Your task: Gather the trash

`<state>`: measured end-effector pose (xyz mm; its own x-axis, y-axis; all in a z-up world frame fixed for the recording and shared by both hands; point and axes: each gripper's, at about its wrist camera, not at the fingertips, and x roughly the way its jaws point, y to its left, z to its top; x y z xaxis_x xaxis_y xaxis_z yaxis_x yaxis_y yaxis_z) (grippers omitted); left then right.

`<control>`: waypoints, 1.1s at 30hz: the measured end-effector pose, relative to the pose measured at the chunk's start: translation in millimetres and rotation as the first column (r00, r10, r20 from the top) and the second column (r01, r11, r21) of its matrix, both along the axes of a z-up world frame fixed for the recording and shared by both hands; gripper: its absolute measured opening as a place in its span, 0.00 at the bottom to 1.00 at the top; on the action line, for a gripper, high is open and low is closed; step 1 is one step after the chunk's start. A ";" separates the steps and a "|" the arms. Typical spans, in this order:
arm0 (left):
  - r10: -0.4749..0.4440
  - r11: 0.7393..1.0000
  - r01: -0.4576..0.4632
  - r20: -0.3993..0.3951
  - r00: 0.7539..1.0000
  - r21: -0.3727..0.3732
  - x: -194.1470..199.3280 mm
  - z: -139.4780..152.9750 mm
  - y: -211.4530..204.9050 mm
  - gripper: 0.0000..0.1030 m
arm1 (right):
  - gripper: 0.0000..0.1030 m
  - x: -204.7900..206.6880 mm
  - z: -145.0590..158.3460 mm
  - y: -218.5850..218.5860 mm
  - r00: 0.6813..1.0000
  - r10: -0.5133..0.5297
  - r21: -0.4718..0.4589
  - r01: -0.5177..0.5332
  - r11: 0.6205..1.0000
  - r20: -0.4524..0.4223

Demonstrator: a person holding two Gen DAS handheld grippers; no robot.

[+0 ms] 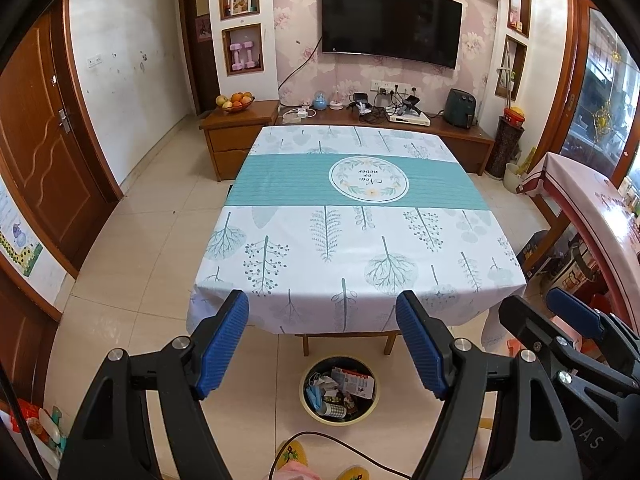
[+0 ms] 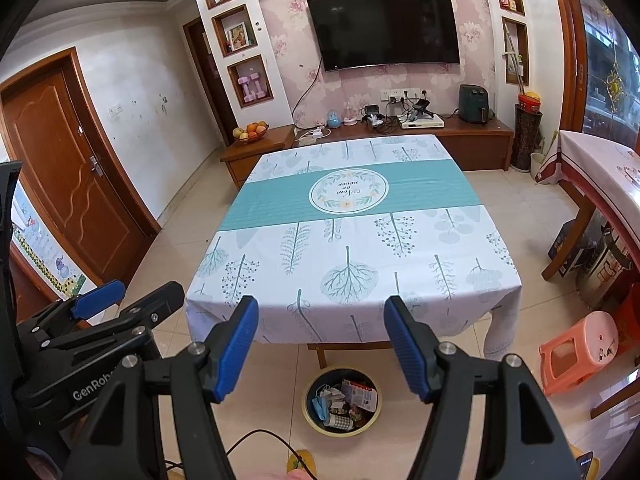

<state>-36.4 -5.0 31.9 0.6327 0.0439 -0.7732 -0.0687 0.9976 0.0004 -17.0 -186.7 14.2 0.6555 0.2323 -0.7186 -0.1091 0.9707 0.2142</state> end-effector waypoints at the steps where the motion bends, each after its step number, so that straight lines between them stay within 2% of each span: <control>1: -0.001 1.000 0.001 0.000 1.000 0.000 -0.7 -0.3 0.1 0.72 | 0.64 -0.4 -0.7 0.3 1.000 0.000 -0.001 0.000 1.000 -0.001; 33: -0.008 1.000 0.008 -0.018 1.000 -0.005 -3.9 -5.6 4.7 0.72 | 0.64 -1.2 -4.0 2.0 1.000 0.005 -0.006 -0.005 1.000 -0.007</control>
